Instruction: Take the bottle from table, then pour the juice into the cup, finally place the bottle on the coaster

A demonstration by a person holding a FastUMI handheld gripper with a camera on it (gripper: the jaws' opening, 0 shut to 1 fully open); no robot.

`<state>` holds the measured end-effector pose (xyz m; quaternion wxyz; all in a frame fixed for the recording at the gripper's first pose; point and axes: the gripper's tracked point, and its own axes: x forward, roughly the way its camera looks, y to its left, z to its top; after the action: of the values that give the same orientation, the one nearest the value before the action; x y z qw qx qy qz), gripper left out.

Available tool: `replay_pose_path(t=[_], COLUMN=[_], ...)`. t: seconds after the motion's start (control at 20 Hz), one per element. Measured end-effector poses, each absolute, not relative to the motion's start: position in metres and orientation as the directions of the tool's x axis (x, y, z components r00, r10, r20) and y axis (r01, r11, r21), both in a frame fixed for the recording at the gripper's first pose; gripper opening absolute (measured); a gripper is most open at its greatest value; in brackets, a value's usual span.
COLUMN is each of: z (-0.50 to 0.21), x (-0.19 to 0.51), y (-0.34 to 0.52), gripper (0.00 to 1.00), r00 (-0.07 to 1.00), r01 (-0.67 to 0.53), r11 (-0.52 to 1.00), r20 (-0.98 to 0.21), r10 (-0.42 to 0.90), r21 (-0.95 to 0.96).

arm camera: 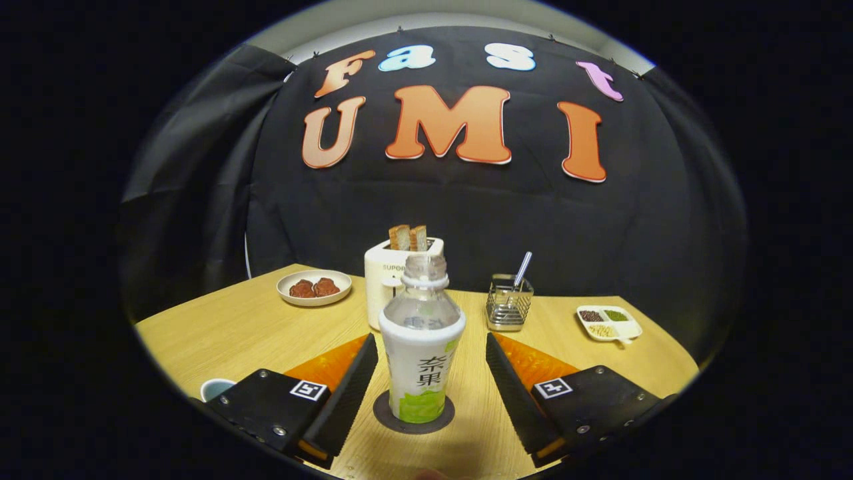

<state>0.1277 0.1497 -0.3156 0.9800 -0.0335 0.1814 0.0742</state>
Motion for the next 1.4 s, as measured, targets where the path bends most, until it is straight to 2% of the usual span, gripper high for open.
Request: replay_pose_path(t=[0.5, 0.65, 1.0, 1.4], z=[-0.171, -0.148, -0.099, -0.064], x=[0.099, 0.083, 0.058, 0.035], y=[0.139, 0.13, 0.13, 0.108], gripper=[0.97, 0.98, 0.98, 0.99], r00=[0.976, 0.977, 0.981, 0.994], r01=[-0.119, -0.084, -0.081, -0.043], r11=[0.988, 0.99, 0.994, 0.997], r20=[-0.194, -0.204, -0.184, -0.107], r10=[0.098, 0.06, 0.067, 0.036], r21=[-0.098, -0.11, -0.069, -0.061])
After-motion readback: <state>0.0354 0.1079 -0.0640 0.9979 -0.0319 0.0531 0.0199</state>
